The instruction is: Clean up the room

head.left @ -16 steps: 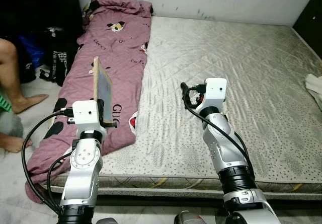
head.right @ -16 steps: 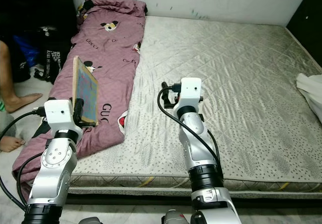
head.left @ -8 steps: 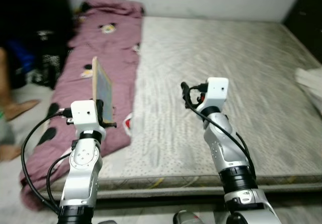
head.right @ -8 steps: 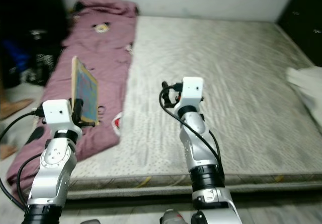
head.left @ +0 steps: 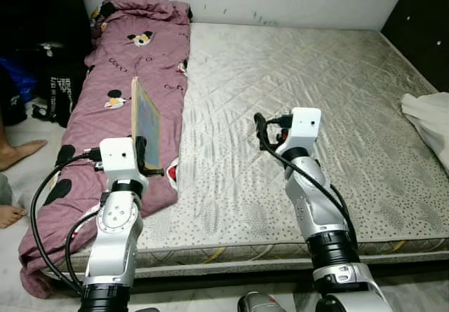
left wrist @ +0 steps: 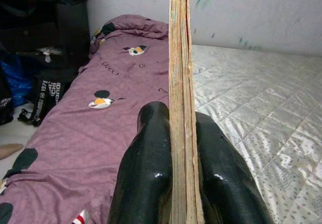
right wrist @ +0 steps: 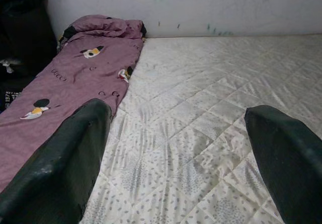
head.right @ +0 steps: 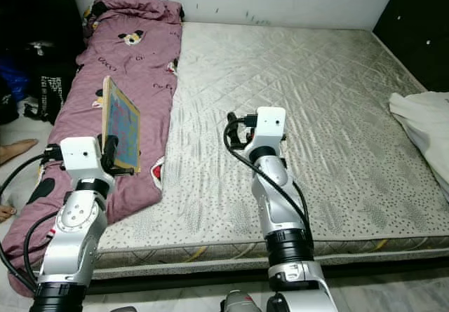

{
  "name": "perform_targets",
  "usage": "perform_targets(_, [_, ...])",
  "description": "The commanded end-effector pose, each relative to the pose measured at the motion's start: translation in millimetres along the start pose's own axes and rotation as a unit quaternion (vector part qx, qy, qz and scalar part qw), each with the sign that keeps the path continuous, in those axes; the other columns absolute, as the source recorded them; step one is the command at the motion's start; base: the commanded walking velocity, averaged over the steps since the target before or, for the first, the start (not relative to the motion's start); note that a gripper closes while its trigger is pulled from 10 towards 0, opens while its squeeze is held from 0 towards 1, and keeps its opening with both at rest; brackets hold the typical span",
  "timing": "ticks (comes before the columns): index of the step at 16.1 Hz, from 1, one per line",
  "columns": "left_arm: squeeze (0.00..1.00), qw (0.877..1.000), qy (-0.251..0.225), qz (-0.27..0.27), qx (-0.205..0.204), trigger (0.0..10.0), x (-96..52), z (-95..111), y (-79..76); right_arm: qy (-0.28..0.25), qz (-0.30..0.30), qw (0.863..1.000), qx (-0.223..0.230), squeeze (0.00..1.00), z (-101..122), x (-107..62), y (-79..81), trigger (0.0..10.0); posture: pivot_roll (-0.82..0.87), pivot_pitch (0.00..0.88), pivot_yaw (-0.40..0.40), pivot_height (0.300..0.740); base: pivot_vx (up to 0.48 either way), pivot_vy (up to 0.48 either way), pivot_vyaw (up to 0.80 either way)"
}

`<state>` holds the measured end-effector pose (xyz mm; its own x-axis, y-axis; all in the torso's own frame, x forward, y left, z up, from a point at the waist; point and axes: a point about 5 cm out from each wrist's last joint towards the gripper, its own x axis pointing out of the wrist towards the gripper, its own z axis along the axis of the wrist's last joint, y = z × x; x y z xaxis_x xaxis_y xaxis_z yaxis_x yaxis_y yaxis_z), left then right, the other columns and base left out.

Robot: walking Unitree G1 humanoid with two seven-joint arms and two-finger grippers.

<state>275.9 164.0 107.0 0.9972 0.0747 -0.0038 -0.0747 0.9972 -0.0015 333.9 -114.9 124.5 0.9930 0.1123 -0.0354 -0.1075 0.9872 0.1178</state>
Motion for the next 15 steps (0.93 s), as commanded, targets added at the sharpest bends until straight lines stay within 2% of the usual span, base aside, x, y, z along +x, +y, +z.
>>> perform_targets(1, [0.00,1.000,-0.024,-0.008,-0.002,10.0,3.2,11.5,-2.1,-0.012,0.001,1.000,0.000,0.00,6.1,1.3,-0.5,10.0,-0.07,0.000,-0.026,0.740,0.000,-0.296,0.00])
perform_targets(10, [0.00,1.000,-0.026,-0.010,-0.001,10.0,4.3,12.3,-2.7,-0.016,-0.006,1.000,-0.006,0.00,7.1,2.8,-1.3,10.0,-0.07,0.000,-0.026,0.740,0.000,-0.342,0.00])
perform_targets(15, [0.00,0.999,-0.030,-0.006,-0.011,10.0,4.3,13.1,-2.9,-0.016,-0.008,1.000,-0.009,0.00,6.3,2.5,-1.5,10.0,-0.07,0.000,-0.025,0.740,0.000,0.000,0.00])
